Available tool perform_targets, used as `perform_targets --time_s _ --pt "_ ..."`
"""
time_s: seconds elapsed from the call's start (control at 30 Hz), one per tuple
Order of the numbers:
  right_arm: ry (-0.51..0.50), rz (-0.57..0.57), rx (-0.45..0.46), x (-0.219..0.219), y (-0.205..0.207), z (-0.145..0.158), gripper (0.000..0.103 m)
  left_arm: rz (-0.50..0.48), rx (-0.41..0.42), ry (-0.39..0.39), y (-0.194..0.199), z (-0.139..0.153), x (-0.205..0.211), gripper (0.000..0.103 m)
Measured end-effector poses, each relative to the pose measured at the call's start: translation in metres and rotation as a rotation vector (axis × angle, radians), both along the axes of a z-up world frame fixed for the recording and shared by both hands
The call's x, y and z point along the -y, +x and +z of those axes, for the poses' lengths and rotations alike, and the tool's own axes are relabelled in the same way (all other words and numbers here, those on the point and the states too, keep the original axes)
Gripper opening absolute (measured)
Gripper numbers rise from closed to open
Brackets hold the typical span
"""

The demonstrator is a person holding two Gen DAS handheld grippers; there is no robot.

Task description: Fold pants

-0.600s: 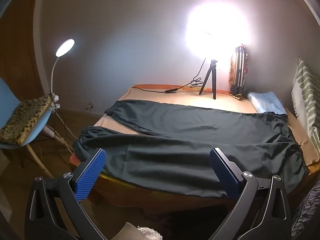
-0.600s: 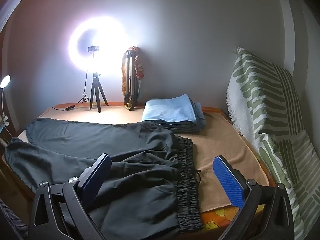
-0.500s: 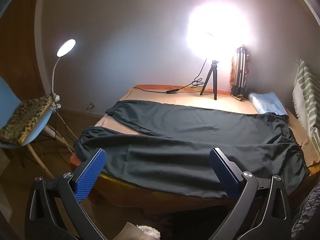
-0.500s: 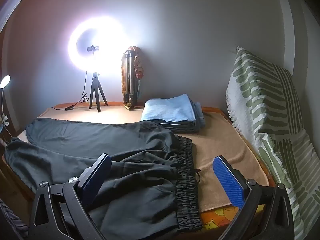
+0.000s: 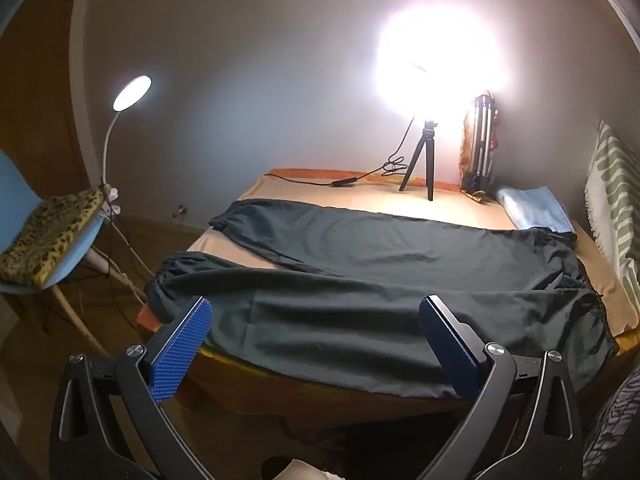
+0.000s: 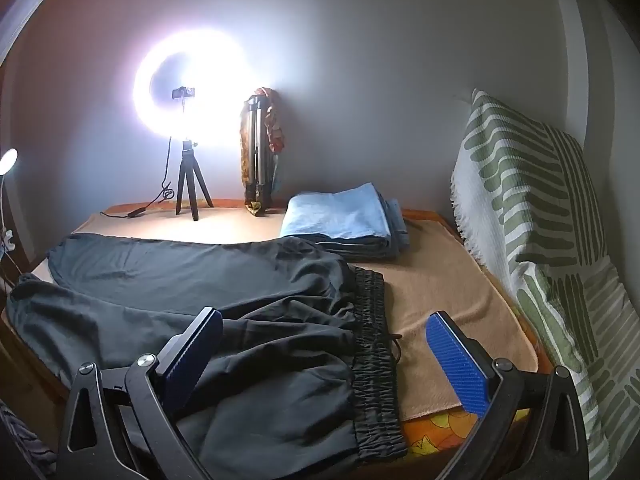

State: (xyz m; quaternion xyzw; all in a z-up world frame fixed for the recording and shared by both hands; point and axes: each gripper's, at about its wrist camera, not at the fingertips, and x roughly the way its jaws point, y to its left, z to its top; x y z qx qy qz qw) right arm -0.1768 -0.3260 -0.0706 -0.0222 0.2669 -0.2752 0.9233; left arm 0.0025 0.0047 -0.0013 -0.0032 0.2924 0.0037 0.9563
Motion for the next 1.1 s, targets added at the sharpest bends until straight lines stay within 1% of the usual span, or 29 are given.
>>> perform_targets --time_s 0.43,1.1 --pt "-0.002 -0.013 0.002 0.0008 0.0004 0.0015 0.103 0.003 0.007 0.01 -0.0024 -0.0005 0.0042 0.103" --pt "0.009 -0.008 -0.001 0.0002 0.0033 0.0004 0.103 0.006 0.001 0.0 -0.0007 -0.0004 0.0041 0.103"
